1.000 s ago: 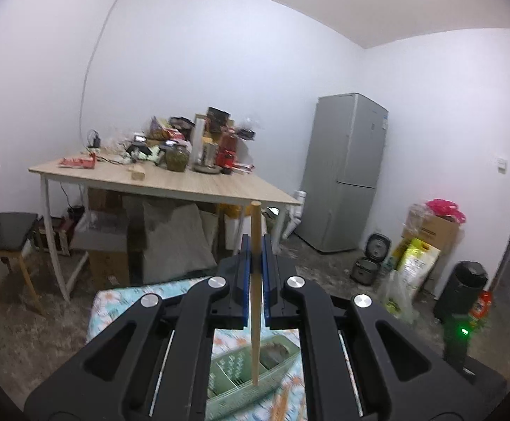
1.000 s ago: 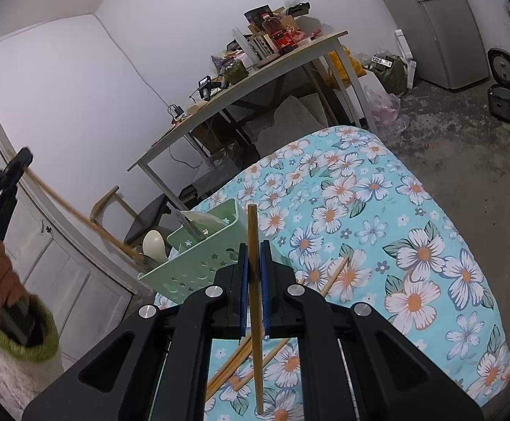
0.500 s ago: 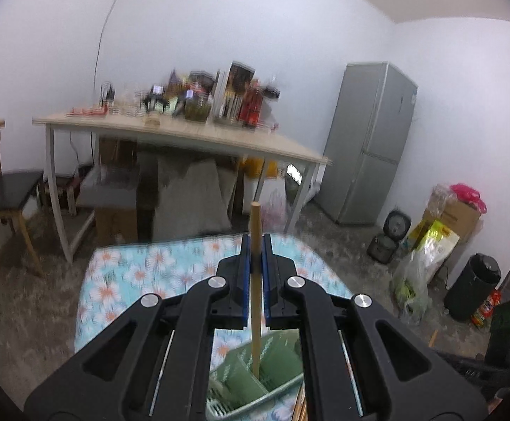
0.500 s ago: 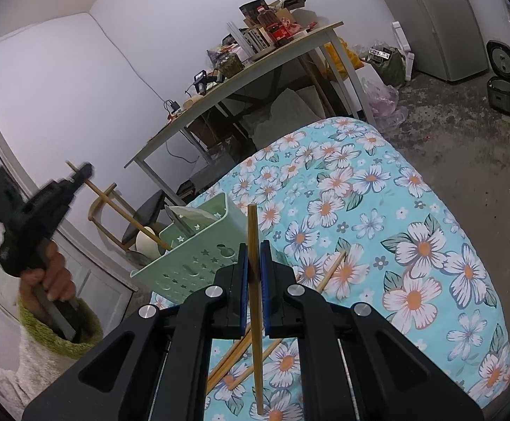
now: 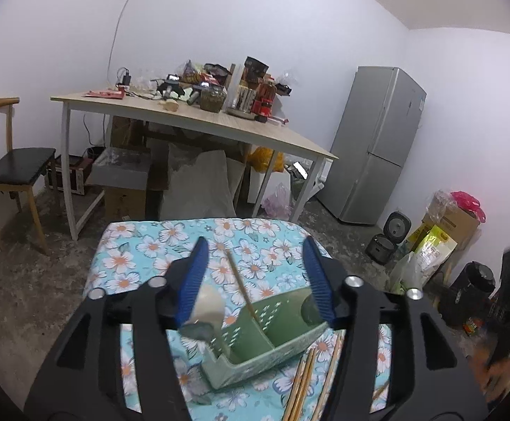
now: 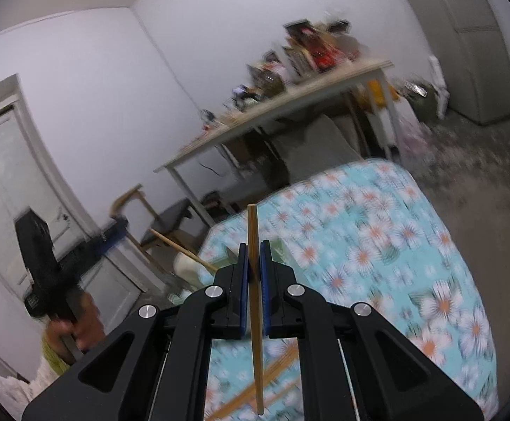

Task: Organize utensils
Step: 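Lower the chopstick into the green holder and open the right tool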

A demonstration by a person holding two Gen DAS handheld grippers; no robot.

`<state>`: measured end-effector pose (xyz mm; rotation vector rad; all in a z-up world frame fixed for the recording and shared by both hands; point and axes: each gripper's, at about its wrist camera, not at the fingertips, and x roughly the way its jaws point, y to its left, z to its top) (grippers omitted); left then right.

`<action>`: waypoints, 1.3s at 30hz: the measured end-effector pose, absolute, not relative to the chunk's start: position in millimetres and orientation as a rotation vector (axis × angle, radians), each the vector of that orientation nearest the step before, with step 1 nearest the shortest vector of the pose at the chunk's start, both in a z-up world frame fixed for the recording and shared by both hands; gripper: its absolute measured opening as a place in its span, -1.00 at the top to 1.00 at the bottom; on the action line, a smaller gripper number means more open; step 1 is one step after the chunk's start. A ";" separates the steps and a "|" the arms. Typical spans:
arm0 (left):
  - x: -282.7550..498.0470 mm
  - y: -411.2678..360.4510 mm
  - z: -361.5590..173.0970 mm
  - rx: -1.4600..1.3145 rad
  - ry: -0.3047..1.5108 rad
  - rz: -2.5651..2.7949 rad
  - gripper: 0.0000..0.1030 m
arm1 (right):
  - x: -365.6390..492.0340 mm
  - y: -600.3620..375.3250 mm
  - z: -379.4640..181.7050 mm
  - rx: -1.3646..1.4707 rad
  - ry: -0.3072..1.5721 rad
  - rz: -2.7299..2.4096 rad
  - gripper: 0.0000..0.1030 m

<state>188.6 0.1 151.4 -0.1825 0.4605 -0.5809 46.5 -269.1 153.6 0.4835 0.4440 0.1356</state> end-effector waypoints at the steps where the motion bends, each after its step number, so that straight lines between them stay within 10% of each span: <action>1: 183.0 6.9 149.7 -0.183 0.458 -0.575 -0.17 | 49.7 -266.0 163.1 0.470 0.426 0.154 0.87; 8: 161.9 42.4 115.6 -0.236 0.538 -0.537 -0.62 | 83.3 -232.0 221.5 0.342 0.321 0.266 0.87; 18: 143.2 59.4 46.2 -0.253 0.737 -0.484 -0.66 | 122.5 -199.4 262.3 0.249 0.246 0.325 0.87; 34: 124.5 35.2 23.2 -0.146 0.784 -0.509 -0.66 | 179.2 -174.9 167.6 0.154 0.409 0.280 0.87; 39: 126.3 33.1 18.7 -0.149 0.804 -0.515 -0.66 | 169.2 -195.9 160.4 0.209 0.437 0.236 0.27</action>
